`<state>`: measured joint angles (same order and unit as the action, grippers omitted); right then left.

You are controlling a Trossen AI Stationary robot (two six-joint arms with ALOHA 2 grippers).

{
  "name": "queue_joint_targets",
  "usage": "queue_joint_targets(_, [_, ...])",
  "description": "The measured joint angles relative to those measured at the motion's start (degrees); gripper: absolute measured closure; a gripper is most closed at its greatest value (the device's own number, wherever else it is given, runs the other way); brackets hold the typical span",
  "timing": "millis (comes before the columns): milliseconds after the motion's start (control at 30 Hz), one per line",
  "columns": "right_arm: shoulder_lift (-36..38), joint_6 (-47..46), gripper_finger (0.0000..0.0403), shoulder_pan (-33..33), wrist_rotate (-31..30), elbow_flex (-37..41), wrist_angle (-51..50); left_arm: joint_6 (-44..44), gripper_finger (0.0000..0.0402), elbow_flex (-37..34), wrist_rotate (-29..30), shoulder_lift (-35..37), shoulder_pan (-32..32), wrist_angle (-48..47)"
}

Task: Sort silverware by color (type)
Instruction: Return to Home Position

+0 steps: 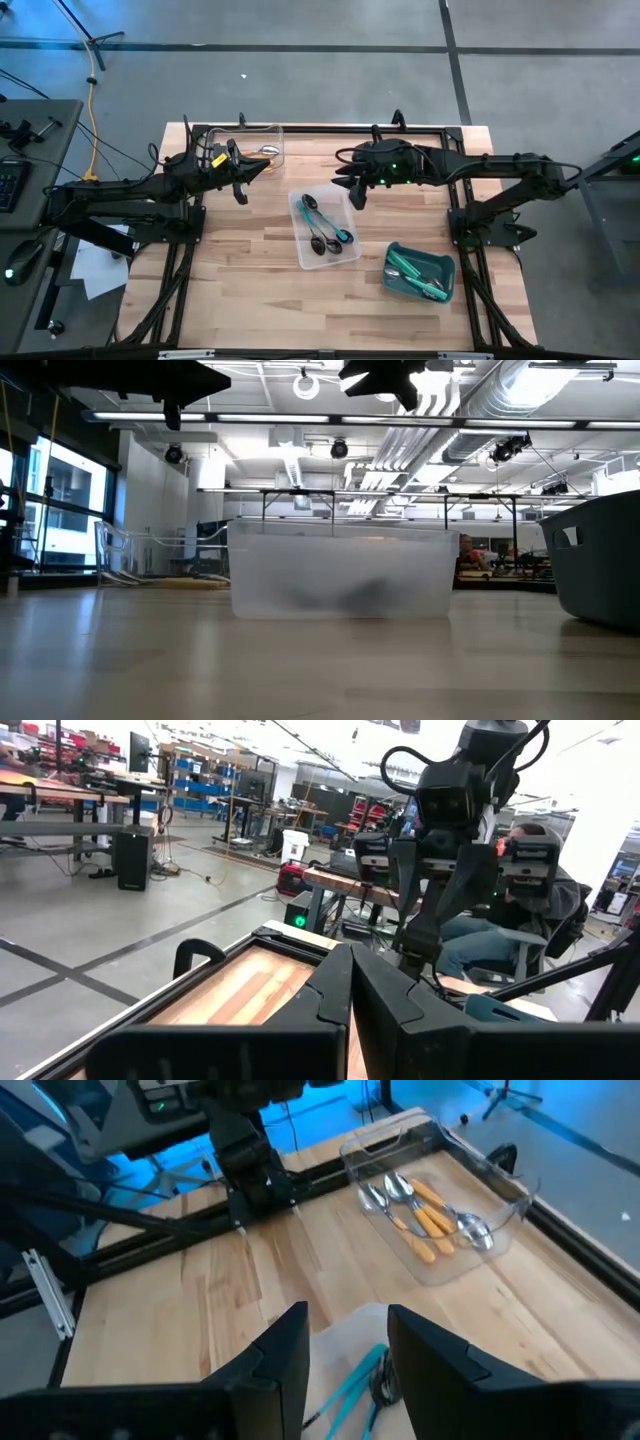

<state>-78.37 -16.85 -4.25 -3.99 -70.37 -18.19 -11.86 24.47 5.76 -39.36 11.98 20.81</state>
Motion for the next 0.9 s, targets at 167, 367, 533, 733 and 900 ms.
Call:
queue_joint_targets(167, [0.02, 2.42, 0.0281, 0.01, 0.40, -0.01, -1.87, -0.11, 0.0401, 0.00, 0.00, 0.01, -0.01, 0.00])
queue_joint_targets(367, [0.09, 4.49, 0.0281, 1.04, 1.01, -0.01, -10.42, -0.19, 0.0401, 0.00, 0.00, 0.00, -0.01, -0.01])
queue_joint_targets(533, [1.85, 5.54, 0.0281, 2.06, 1.11, 0.63, -11.38, -0.26, 0.0401, 0.00, 0.00, 0.01, -0.01, 0.01])
queue_joint_targets(733, [11.87, -0.01, 0.0281, 1.69, 1.26, 13.76, -3.39, -0.97, 0.0401, 0.00, -0.01, 0.01, 0.00, 0.04])
queue_joint_targets(900, [22.48, -5.95, 0.0281, 1.64, 1.70, 26.25, 9.65, -1.05, 0.0401, 0.00, -0.02, 0.01, 0.01, 0.03])
